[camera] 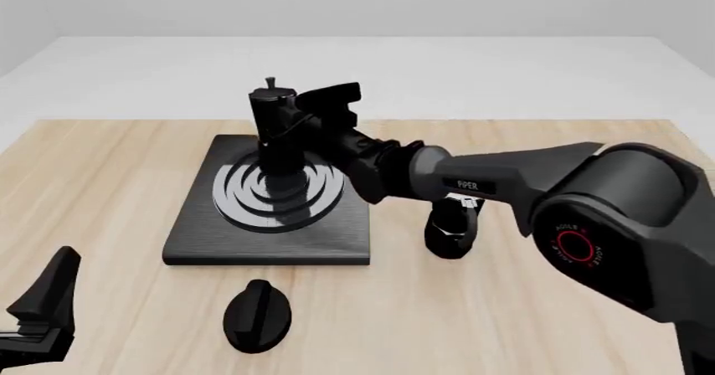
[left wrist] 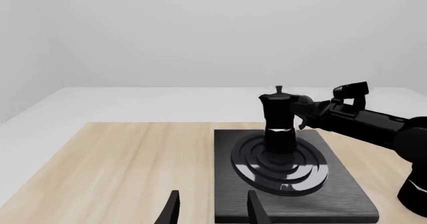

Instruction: Put the right moka pot on the stove.

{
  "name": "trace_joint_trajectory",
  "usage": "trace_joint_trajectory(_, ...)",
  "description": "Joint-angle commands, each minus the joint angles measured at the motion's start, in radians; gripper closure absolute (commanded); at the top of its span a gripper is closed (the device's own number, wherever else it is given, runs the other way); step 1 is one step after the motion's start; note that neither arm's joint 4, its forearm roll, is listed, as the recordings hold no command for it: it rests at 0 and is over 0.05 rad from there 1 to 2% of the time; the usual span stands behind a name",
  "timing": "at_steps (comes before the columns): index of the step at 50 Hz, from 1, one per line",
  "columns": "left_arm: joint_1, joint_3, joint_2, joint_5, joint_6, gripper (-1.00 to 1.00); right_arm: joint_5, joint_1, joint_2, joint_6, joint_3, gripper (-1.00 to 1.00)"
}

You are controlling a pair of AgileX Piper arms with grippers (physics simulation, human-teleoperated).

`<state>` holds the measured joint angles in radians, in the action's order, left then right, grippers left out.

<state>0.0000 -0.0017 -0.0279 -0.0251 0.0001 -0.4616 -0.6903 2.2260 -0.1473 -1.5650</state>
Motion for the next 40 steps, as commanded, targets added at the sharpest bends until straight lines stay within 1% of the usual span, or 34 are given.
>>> trace_joint_trajectory(1,0.000,0.000,0.000,0.000,0.000,-1.00,-0.037,0.005,0.001,-0.026,-0.001,1.00)
trace_joint_trajectory(9,0.000,0.000,0.000,0.000,0.000,-1.00,-0.058,0.000,0.008,-0.025,0.030,1.00)
trace_joint_trajectory(24,0.000,0.000,0.000,0.000,0.000,-1.00,-0.135,0.000,-0.020,-0.040,0.154,1.00)
trace_joint_trajectory(40,0.000,0.000,0.000,0.000,0.000,-1.00,-0.176,-0.012,-0.042,-0.030,0.243,1.00)
